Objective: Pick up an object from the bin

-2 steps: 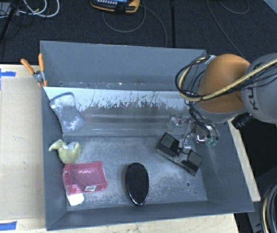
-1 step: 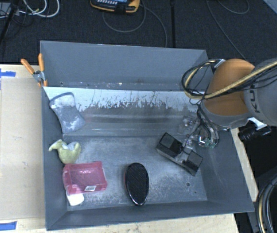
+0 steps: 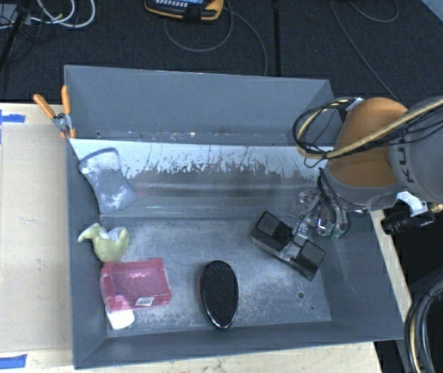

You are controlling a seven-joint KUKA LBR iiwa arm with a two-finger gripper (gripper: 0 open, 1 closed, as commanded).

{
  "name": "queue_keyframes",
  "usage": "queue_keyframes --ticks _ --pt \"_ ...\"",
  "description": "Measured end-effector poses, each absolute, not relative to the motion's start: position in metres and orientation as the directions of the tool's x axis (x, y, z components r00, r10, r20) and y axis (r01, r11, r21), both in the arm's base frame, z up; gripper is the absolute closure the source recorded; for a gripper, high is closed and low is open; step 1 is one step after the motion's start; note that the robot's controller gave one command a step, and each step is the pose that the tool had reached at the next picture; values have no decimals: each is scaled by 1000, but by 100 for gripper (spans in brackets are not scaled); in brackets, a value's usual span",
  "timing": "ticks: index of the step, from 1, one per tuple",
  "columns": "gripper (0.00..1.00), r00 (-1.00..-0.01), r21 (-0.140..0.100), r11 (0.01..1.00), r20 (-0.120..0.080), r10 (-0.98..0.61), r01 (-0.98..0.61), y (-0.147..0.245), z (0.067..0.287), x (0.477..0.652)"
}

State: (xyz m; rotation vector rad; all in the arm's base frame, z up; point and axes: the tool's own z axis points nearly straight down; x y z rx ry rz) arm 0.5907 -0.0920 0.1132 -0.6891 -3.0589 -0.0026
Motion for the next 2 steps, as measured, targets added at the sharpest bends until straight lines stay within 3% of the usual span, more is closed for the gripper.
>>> queue_keyframes --ticks 1,2 --pt "0 -970 1 970 4 243 243 -95 92 584" --pt "100 -849 0 849 6 529 529 -92 71 557"
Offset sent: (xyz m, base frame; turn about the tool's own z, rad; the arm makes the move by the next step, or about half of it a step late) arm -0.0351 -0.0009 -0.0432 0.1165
